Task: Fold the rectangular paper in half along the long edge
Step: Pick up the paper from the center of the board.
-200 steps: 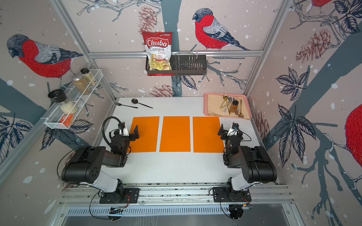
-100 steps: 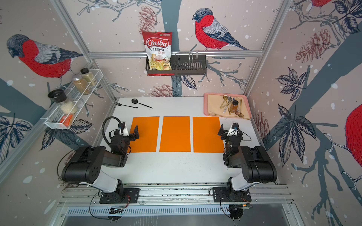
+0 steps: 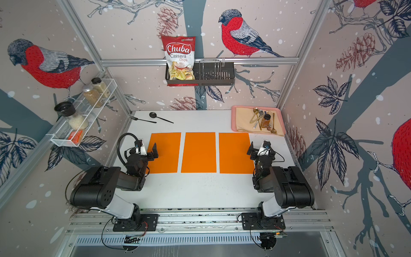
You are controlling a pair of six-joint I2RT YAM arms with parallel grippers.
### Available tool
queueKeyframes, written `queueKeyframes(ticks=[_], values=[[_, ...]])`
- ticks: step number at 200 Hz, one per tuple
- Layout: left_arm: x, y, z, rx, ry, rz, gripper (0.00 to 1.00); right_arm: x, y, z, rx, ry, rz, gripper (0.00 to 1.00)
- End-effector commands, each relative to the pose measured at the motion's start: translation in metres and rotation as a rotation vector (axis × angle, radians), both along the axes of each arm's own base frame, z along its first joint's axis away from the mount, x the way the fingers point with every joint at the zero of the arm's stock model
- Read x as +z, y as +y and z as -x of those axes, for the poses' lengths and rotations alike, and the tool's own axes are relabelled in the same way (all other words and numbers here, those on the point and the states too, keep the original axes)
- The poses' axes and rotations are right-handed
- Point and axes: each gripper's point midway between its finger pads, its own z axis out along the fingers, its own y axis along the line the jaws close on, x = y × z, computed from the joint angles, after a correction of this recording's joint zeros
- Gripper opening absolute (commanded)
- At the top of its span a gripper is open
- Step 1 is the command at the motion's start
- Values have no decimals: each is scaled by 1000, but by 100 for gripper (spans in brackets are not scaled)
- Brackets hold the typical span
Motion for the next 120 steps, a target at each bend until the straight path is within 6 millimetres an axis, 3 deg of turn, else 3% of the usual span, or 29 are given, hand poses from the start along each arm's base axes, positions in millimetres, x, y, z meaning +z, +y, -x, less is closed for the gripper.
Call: queueKeyframes(ticks=[1, 22, 43, 60, 74, 82, 98, 120], values=[[33, 13, 13, 107, -143, -13, 98, 31, -16, 19, -126, -141, 19, 100], [43, 14, 25, 155, -181, -37, 98, 48, -14, 32, -179, -188, 49, 100], [56, 18, 33, 239, -208, -65, 98, 66, 13, 29, -161, -182, 167, 100], [76, 17, 40, 275, -246, -81, 98, 98, 27, 35, -207, -268, 128, 100], [104, 30, 59, 415, -359, 113, 98, 122, 47, 36, -173, -320, 61, 100], [113, 31, 64, 452, -382, 236, 99, 129, 59, 28, -157, -294, -10, 100], [131, 8, 47, 328, -302, 298, 98, 130, 104, -9, 18, -83, -67, 100], [140, -8, 29, 289, -229, 267, 99, 146, 137, -21, 106, -87, -152, 100]])
